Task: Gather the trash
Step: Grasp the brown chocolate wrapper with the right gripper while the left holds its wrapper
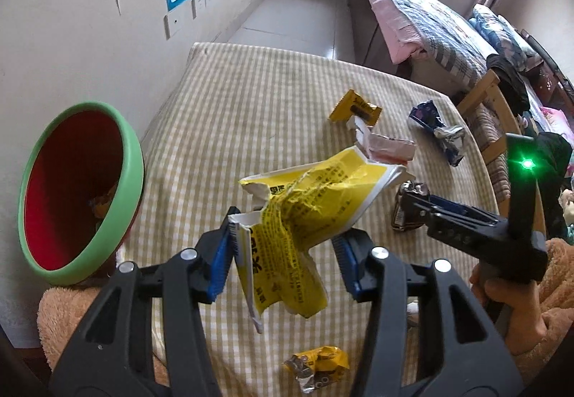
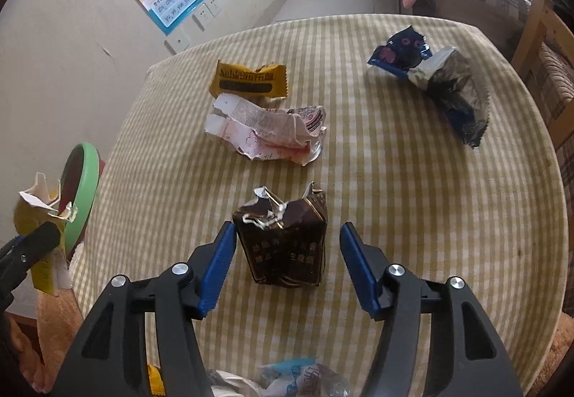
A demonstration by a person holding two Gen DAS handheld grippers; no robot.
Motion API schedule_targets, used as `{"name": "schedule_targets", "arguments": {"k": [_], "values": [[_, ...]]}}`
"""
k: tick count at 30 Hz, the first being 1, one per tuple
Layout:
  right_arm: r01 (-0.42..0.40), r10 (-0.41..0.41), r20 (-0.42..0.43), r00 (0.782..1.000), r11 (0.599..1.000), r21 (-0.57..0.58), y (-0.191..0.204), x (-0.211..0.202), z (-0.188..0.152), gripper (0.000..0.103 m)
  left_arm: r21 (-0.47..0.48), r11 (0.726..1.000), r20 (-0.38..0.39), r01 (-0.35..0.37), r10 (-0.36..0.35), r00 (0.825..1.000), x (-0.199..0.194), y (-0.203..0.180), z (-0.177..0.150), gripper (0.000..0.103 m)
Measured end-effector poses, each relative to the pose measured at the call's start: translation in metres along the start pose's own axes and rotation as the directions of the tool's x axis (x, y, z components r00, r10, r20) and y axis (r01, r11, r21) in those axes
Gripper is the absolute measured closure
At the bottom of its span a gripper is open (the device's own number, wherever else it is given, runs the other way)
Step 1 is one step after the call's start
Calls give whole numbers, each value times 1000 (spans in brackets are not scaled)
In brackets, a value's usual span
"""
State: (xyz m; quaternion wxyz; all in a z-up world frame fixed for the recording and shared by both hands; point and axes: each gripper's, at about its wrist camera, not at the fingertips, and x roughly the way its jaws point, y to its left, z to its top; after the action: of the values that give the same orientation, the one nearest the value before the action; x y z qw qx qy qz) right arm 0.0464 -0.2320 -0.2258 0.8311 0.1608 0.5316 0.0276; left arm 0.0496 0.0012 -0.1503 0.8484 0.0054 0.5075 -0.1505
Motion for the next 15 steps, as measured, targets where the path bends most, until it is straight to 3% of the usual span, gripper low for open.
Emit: {"name": "schedule_targets", "arguments": {"k": [1, 5, 6, 12, 14, 15], "values": [[-13, 13, 0, 1000, 1000, 0, 0, 0, 0, 54, 3, 1000, 1, -3, 3, 1000, 0, -1, 0, 55], [-6, 7, 40, 999, 1000, -27, 6, -9, 3, 56, -2, 1000, 13, -13, 13, 1000, -3, 2, 0, 55], [-12, 13, 52, 999, 1000, -26, 8, -13, 3, 89, -6, 1000, 17, -16, 16, 1000, -4, 3, 0, 55], [-31, 33, 62, 998, 999, -31, 10, -21, 4, 90, -25, 999, 47, -32, 33, 998, -13, 12, 2, 55], [-30, 33, 60, 998, 999, -41, 12, -20, 3, 87, -35, 999, 47, -31, 33, 998, -14, 15, 2, 55], [-27, 30, 63, 998, 999, -43, 13, -20, 3, 73, -36, 999, 49, -30, 32, 998, -15, 16, 1, 55]]}}
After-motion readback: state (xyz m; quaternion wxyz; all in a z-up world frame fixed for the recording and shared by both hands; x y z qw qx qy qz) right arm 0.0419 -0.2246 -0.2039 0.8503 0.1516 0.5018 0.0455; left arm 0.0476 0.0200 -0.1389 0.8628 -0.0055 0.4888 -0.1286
